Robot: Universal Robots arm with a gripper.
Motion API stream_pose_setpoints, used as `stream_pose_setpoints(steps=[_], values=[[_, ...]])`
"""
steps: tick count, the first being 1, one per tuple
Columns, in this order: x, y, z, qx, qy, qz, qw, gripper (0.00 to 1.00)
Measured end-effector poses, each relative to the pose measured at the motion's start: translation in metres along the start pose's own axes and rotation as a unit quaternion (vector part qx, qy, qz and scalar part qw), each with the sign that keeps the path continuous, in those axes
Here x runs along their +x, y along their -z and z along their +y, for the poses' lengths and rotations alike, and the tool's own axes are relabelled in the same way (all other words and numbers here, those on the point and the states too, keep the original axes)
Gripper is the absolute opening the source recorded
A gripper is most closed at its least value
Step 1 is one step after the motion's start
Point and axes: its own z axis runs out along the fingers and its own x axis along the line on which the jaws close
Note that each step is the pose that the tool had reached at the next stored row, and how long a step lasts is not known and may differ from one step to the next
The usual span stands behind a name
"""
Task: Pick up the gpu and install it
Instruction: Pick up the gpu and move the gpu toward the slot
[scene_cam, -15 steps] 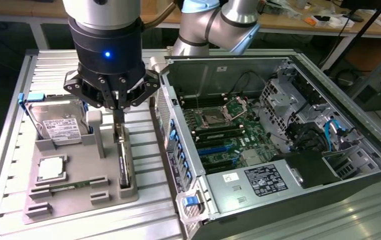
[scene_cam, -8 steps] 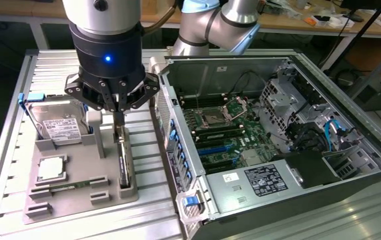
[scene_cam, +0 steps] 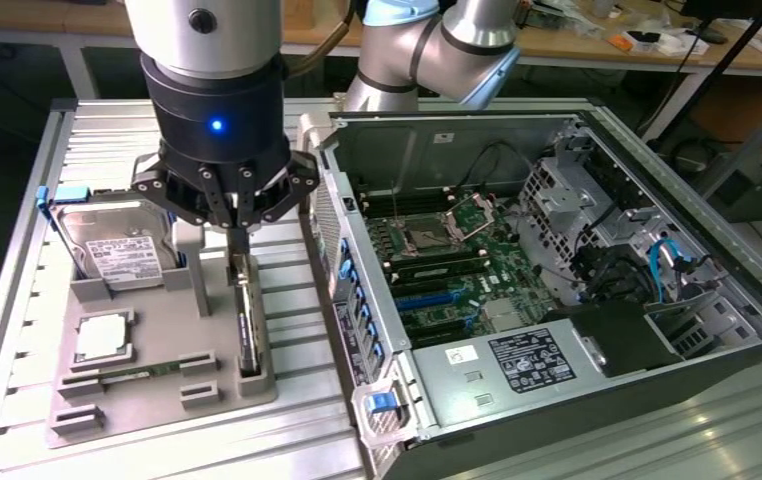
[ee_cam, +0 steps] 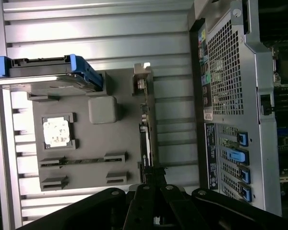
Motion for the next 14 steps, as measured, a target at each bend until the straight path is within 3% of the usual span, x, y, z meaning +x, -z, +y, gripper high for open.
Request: stream_pose_setpoints(steps=[14], values=[[0.0002, -0.0099, -0.0004, 0.0000, 0.000, 0.0000, 1.0000, 0.11]])
